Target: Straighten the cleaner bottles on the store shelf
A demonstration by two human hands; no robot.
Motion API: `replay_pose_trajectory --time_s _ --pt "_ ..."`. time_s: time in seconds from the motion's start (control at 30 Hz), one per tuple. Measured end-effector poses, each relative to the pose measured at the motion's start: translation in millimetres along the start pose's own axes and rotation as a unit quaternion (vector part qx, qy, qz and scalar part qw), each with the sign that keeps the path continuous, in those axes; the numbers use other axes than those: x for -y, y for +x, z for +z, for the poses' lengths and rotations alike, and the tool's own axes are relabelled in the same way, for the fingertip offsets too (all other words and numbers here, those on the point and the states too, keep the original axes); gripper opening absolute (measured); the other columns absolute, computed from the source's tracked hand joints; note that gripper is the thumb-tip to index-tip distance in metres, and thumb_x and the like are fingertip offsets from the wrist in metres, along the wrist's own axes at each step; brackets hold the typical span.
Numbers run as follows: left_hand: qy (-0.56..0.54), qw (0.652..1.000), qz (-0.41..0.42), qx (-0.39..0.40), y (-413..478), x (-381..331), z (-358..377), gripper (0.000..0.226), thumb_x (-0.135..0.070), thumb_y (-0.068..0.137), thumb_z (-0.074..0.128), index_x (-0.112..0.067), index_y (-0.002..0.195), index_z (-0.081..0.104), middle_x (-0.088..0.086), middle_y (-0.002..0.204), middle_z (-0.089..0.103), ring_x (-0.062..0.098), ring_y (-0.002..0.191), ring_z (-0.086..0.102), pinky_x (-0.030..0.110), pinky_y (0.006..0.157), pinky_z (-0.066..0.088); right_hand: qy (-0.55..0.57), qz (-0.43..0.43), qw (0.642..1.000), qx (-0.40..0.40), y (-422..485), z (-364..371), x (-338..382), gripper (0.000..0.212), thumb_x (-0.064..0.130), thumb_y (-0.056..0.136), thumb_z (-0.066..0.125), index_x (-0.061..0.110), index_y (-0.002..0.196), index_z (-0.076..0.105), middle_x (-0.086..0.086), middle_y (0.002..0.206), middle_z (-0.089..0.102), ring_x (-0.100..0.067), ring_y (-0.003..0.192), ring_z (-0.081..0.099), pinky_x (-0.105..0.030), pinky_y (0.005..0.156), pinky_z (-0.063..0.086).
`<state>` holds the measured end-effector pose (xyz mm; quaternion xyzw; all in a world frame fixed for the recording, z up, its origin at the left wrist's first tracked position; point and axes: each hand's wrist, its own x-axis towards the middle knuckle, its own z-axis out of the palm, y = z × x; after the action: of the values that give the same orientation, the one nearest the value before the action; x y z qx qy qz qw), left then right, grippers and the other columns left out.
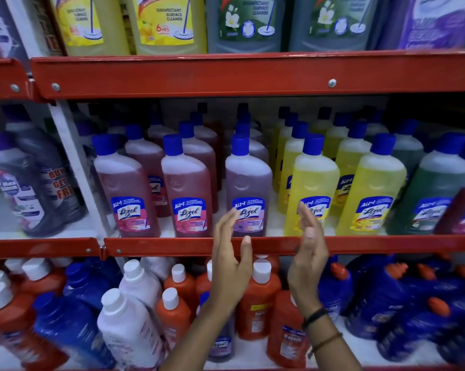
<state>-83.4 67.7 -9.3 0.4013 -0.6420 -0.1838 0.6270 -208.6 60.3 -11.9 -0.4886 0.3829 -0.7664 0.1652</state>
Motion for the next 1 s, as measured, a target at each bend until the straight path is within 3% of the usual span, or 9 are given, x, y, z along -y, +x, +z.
replay_pose_trajectory --time_s 0.07,0.13,0.27,0.33,0.43,0.5,0.67,0.8,1.0 --pt "-0.046 0.998 0.015 0.036 -1 -12 13 0.043 -0.017 0.091 0.047 -0.016 0.134 0.046 -0.007 0.139 0.047 0.013 0.132 0.043 0.032 0.109 0.038 -0.007 -0.031 0.998 -0.05 10 -21 -2 0.054 0.045 0.096 0.033 0.005 0.129 0.051 -0.012 0.133 0.055 -0.023 0.128 0.048 -0.036 0.105 0.039" --pt "-0.054 0.992 -0.014 0.11 4 -16 26 0.049 -0.022 0.089 0.047 -0.021 0.138 0.043 -0.006 0.144 0.044 0.009 0.136 0.038 0.039 0.112 0.036 -0.035 -0.013 0.998 -0.056 24 -38 -10 0.054 0.045 0.096 0.032 0.009 0.133 0.048 -0.007 0.139 0.05 -0.017 0.132 0.043 -0.037 0.109 0.035" --pt "-0.044 0.967 -0.118 0.223 16 -16 50 0.068 -0.048 0.08 0.049 -0.044 0.142 0.022 -0.01 0.156 0.027 0.005 0.143 0.021 0.046 0.118 0.025 -0.051 0.099 0.994 0.021 44 -54 -27 0.061 0.072 0.085 0.03 0.038 0.135 0.04 0.001 0.146 0.044 -0.011 0.134 0.039 -0.047 0.112 0.033" --pt "-0.059 0.953 -0.153 0.254 18 -14 57 0.074 -0.048 0.079 0.053 -0.049 0.142 0.014 -0.01 0.156 0.027 0.004 0.142 0.025 0.047 0.117 0.027 -0.035 0.1 0.993 0.054 49 -57 -28 0.064 0.072 0.084 0.031 0.033 0.134 0.044 0.001 0.137 0.053 -0.01 0.127 0.049 -0.041 0.107 0.04" --pt "-0.073 0.943 -0.173 0.274 17 -14 63 0.077 -0.037 0.083 0.055 -0.045 0.144 0.009 -0.008 0.153 0.033 0.003 0.138 0.032 0.045 0.116 0.029 0.002 0.101 0.993 0.064 53 -62 -22 0.075 0.077 0.079 0.032 0.024 0.13 0.05 0.012 0.121 0.06 0.001 0.113 0.057 -0.017 0.092 0.046" --pt "-0.079 0.94 -0.186 0.275 17 -15 64 0.077 -0.029 0.087 0.055 -0.038 0.147 0.008 -0.008 0.151 0.036 0.002 0.135 0.036 0.041 0.115 0.032 0.008 0.108 0.992 0.069 54 -66 -21 0.079 0.08 0.077 0.031 0.023 0.128 0.051 0.013 0.118 0.061 0.005 0.108 0.059 -0.01 0.085 0.046" --pt "-0.127 0.93 -0.211 0.274 24 -17 65 0.074 0.003 0.092 0.05 -0.019 0.149 0.008 -0.017 0.132 0.042 -0.023 0.108 0.047 0.008 0.095 0.04 0.013 0.125 0.99 0.07 55 -68 -18 0.076 0.081 0.075 0.033 0.026 0.122 0.055 0.013 0.114 0.063 0.0 0.107 0.061 -0.014 0.088 0.049" --pt "-0.139 0.926 -0.218 0.274 27 -18 64 0.074 0.007 0.091 0.05 -0.015 0.148 0.009 -0.008 0.137 0.042 -0.025 0.102 0.05 0.005 0.088 0.042 0.019 0.123 0.99 0.06 55 -67 -15 0.074 0.08 0.076 0.033 0.025 0.12 0.058 0.008 0.114 0.065 -0.002 0.106 0.063 -0.014 0.087 0.05" --pt "-0.092 0.934 -0.19 0.288 27 -18 60 0.074 0.001 0.091 0.054 -0.025 0.147 0.012 -0.025 0.122 0.047 -0.02 0.109 0.05 0.007 0.088 0.043 0.017 0.129 0.99 0.056 58 -63 -11 0.058 0.076 0.08 0.033 0.034 0.11 0.06 0.012 0.109 0.065 0.0 0.103 0.064 -0.012 0.083 0.05"
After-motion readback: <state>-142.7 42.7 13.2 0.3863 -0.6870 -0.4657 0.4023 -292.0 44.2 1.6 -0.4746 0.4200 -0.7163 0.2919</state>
